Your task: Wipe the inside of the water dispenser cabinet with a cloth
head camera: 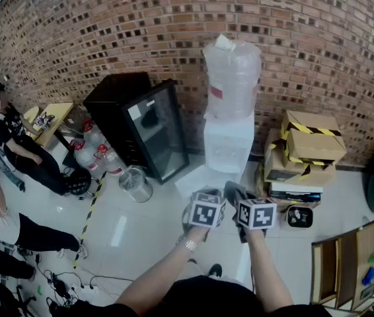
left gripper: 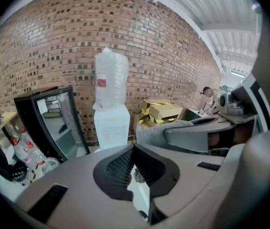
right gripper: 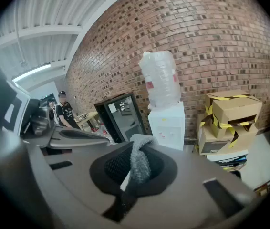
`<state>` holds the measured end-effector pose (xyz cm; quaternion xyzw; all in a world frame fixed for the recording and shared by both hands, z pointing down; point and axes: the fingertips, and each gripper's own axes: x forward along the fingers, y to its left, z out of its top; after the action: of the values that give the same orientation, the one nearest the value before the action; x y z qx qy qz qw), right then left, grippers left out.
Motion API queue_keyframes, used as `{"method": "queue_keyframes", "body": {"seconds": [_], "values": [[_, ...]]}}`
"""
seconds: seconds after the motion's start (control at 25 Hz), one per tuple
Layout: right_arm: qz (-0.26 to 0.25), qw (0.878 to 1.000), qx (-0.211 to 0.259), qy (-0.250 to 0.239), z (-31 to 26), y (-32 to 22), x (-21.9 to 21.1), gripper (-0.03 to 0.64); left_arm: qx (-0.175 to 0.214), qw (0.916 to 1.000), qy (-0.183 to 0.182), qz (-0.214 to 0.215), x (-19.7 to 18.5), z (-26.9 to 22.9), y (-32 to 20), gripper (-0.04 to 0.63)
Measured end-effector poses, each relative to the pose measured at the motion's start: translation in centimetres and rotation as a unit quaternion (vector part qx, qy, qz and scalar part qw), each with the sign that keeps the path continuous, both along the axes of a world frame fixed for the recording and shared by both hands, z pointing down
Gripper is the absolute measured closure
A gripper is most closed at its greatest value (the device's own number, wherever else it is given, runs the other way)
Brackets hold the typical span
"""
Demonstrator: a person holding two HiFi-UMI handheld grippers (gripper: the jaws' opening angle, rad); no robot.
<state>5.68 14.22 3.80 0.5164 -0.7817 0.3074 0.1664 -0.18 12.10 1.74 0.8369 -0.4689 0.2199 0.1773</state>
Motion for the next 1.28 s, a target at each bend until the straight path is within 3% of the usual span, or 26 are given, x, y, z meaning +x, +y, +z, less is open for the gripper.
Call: {"method": "queue_keyframes", "body": {"seconds": [0.32,0.84,1.28], "values": [[-0.007,1.000,-0.007,0.009,0.9,-4.5,-1.6,0.609,-0.006,0.9997,0.018,-0.013,-1.0,0.6,-4.2,0.594],[0.013,0.999,-0.001,0.033,0.4,-17.0,-4.1,0.608,0.009,0.9990,0.043,0.009,-3.1,0.2,-17.3,0.594],[0.058,0.998,-0.004,0.032,1.0,-21.9,0.7,0.609,-0.010,0.9988,0.035,0.034,0.6,1.7,-21.6,0.594]]}}
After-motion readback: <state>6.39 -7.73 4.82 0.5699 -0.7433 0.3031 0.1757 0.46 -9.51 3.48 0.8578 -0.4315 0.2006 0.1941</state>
